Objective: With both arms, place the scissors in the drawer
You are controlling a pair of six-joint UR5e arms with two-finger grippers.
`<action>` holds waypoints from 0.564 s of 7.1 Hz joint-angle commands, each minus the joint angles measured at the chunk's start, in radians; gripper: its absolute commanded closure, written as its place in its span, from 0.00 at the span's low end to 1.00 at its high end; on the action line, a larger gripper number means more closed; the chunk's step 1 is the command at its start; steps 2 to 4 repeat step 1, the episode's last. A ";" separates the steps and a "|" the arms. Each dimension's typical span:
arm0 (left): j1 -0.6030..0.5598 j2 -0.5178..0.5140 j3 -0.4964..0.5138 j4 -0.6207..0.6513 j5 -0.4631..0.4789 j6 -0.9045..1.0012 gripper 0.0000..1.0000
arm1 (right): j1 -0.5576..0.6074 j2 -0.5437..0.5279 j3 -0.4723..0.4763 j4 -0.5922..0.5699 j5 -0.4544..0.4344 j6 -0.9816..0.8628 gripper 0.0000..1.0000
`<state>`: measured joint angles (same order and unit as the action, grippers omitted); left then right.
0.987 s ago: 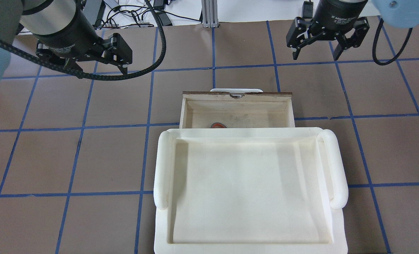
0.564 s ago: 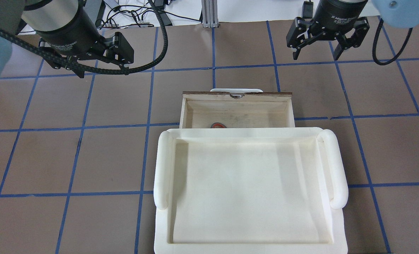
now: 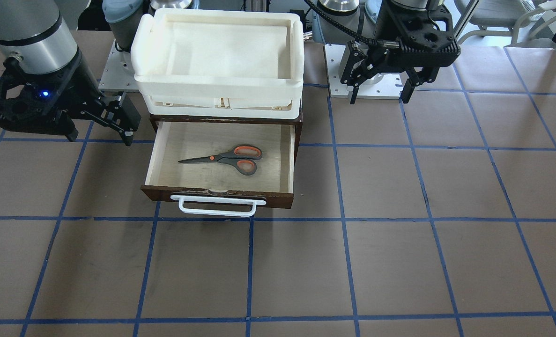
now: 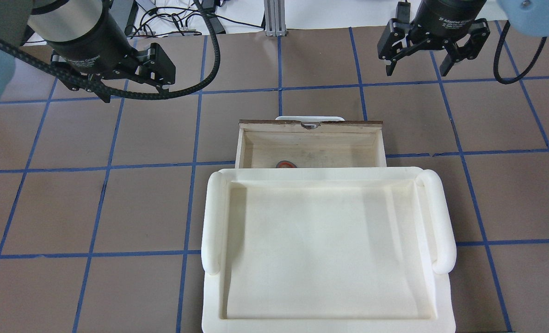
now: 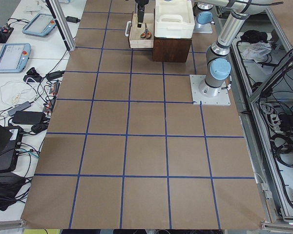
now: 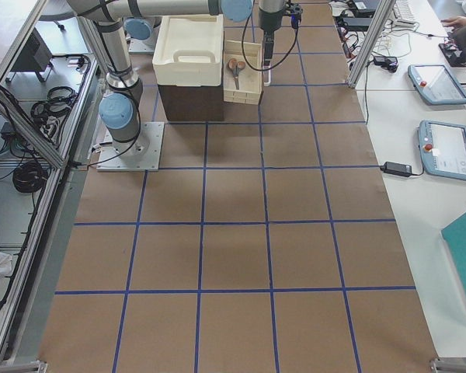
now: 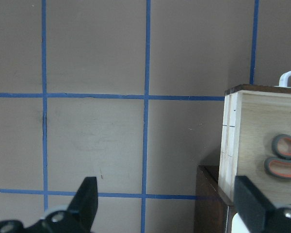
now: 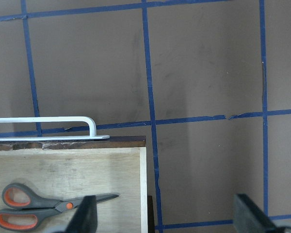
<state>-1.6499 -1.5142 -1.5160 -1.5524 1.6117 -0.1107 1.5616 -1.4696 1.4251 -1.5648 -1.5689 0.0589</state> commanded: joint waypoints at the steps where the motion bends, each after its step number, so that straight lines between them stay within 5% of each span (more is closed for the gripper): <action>1: -0.001 0.002 -0.001 -0.001 0.002 0.000 0.00 | 0.000 0.000 0.002 0.000 0.001 -0.002 0.00; 4: -0.001 0.002 -0.001 -0.001 0.002 0.000 0.00 | 0.000 0.000 0.002 0.000 0.001 -0.002 0.00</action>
